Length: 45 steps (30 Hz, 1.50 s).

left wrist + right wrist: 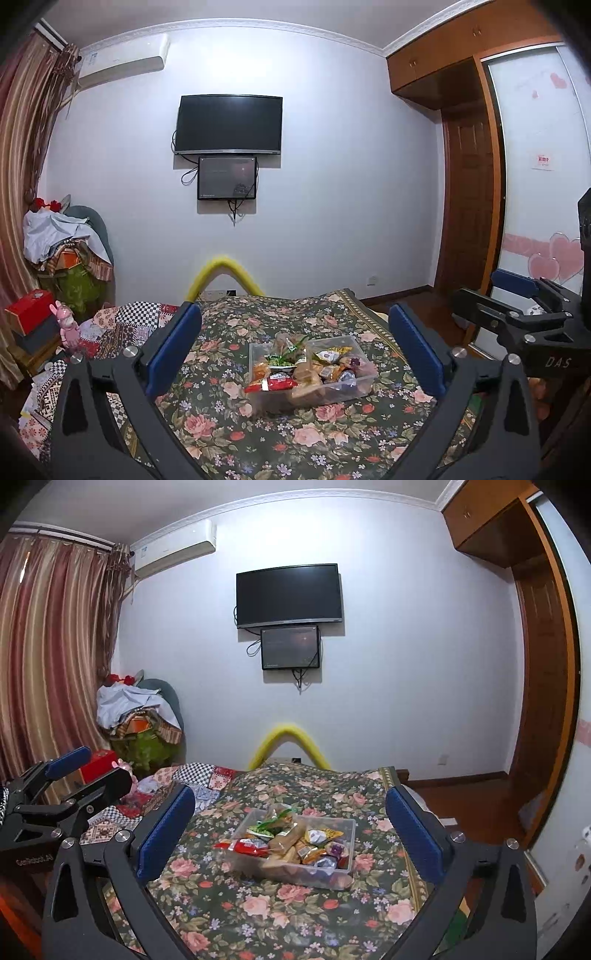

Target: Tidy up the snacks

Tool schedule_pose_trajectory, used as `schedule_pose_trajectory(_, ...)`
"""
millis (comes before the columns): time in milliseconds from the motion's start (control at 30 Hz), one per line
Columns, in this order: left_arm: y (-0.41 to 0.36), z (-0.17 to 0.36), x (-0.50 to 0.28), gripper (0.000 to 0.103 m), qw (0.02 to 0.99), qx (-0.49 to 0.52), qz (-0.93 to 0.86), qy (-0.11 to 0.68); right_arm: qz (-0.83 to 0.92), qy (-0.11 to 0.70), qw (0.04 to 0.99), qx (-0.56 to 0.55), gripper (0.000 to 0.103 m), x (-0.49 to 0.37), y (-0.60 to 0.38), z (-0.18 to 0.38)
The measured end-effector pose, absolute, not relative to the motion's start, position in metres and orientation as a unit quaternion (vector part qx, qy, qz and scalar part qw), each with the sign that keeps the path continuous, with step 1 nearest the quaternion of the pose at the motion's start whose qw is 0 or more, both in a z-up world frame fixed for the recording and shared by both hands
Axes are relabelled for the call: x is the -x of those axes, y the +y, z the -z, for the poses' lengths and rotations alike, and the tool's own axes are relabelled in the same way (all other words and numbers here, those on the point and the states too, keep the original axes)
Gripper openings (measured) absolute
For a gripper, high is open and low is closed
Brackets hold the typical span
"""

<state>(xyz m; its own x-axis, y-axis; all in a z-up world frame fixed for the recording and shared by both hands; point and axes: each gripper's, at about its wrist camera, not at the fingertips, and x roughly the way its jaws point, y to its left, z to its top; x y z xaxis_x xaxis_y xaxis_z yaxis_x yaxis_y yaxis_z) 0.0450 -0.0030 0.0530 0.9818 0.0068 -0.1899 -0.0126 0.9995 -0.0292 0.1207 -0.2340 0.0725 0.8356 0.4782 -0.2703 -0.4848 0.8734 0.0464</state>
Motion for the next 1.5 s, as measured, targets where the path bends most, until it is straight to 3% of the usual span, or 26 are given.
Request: schedule_pose_trajectory(1500,-0.011,-0.045,-0.047,0.103,0.993,0.030,0.022,0.114,-0.245,0.143,0.959,0.004,0.103,-0.106,-0.245,-0.071)
